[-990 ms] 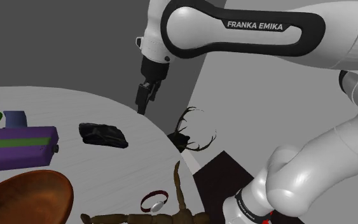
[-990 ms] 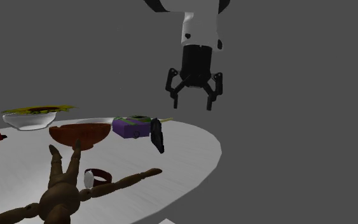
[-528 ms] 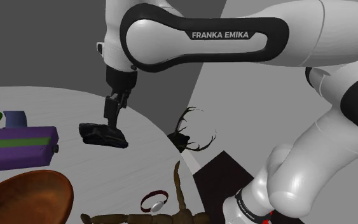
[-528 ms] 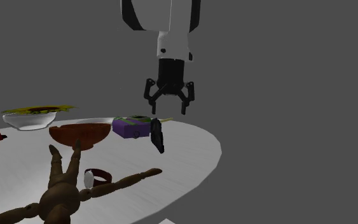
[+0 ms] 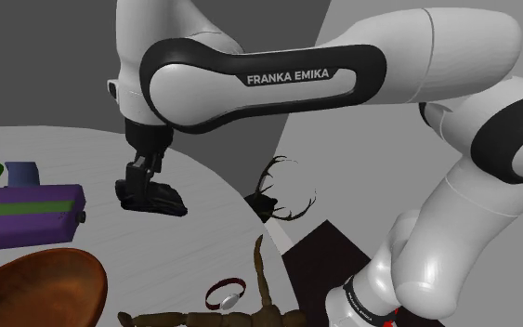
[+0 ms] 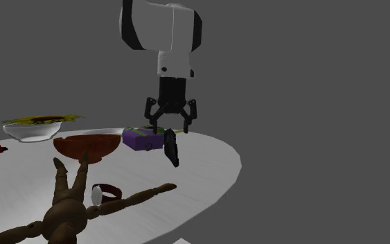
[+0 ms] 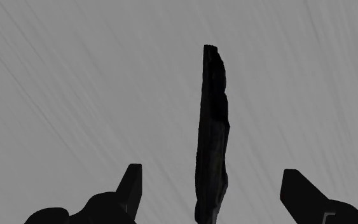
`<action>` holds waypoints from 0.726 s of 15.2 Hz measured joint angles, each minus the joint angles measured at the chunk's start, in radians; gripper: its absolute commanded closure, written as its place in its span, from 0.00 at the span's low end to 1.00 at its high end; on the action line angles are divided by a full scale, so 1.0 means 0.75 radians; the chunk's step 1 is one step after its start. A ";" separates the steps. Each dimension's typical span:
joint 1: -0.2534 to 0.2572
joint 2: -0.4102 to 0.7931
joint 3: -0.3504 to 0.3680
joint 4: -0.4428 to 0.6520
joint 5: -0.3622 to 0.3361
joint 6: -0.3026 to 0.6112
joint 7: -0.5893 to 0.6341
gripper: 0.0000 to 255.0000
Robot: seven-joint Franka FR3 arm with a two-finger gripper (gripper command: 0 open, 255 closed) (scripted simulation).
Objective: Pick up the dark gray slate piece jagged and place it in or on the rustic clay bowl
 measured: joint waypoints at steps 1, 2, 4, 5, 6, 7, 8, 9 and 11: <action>0.002 0.004 0.001 -0.016 -0.002 0.019 0.003 0.00; 0.003 0.005 0.002 -0.032 -0.002 0.037 0.004 0.00; 0.003 0.011 0.001 -0.043 -0.004 0.053 0.004 0.00; 0.003 0.012 0.001 -0.046 -0.005 0.057 0.004 0.00; 0.003 0.012 0.001 -0.047 -0.005 0.058 0.004 0.00; 0.003 0.012 0.001 -0.047 -0.005 0.059 0.004 0.00; 0.003 0.012 0.001 -0.048 -0.005 0.060 0.004 0.00; 0.003 0.012 0.001 -0.048 -0.005 0.060 0.004 0.00; 0.003 0.012 0.001 -0.048 -0.005 0.060 0.004 1.00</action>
